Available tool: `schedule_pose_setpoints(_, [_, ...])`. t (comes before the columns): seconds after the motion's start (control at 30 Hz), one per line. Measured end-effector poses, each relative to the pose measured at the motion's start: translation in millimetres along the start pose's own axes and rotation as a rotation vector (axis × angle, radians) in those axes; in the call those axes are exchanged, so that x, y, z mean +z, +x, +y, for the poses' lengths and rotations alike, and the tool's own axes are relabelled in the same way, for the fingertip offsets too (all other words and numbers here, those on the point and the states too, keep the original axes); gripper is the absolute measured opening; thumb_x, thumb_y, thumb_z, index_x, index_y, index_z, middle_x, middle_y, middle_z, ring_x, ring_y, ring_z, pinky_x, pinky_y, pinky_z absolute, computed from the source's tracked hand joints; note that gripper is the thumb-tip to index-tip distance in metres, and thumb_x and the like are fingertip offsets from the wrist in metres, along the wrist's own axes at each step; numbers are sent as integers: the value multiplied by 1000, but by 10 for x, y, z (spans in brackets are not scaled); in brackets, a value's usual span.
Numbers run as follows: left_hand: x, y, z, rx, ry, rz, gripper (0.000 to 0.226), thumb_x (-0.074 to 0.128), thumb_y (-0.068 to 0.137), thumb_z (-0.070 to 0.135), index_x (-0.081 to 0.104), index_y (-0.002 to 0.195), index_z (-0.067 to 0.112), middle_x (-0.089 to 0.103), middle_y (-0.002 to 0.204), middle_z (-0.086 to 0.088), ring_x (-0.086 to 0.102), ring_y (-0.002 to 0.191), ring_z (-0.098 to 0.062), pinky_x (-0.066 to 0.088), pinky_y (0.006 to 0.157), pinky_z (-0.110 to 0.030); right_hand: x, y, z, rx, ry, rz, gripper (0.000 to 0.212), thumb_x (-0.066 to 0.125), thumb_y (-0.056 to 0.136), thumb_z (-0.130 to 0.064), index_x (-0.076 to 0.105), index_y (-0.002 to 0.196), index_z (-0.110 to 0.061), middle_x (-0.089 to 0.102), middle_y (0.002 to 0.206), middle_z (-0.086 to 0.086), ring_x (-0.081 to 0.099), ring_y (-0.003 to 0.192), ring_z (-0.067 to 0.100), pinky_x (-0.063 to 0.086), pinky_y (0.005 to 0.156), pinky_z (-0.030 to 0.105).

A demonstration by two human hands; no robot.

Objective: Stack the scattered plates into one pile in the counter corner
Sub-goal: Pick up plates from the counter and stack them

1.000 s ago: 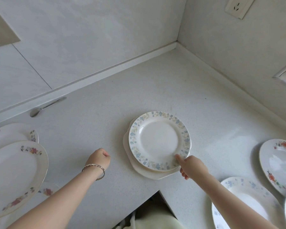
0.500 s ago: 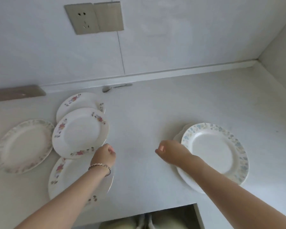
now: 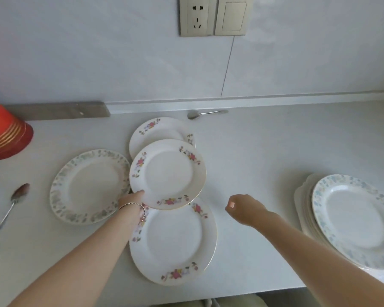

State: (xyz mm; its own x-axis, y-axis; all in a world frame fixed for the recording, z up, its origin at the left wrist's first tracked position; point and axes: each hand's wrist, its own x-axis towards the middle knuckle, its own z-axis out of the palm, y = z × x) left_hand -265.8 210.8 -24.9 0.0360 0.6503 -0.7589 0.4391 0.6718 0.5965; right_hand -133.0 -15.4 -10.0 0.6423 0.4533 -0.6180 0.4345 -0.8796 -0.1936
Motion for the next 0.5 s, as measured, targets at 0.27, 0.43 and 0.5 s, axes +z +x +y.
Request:
schedule_pose_setpoints(0.27, [-50, 142, 90, -9, -175, -181, 11, 49, 94, 2, 57, 89, -4, 55, 81, -10, 51, 63, -16, 51, 78, -36, 29, -41, 34, 64, 18, 20, 29, 42, 93, -33, 59, 112, -20, 61, 117, 0, 58, 104, 20, 43, 79, 28])
schedule_pose_setpoints(0.43, [-9, -105, 115, 134, -77, -265, 25, 48, 93, -3, 53, 70, 7, 55, 73, -8, 62, 55, -15, 58, 54, -24, 0, -183, 274, 83, 61, 50, 26, 44, 92, -35, 61, 105, -21, 63, 111, -3, 57, 94, 16, 43, 79, 28])
schedule_pose_setpoints(0.5, [96, -270, 121, 164, -73, -330, 27, 47, 93, -4, 54, 70, 10, 56, 71, -9, 64, 48, -13, 56, 44, -18, -21, -267, 450, 104, 105, 77, 25, 45, 92, -36, 62, 102, -22, 64, 107, -3, 57, 92, 15, 45, 79, 28])
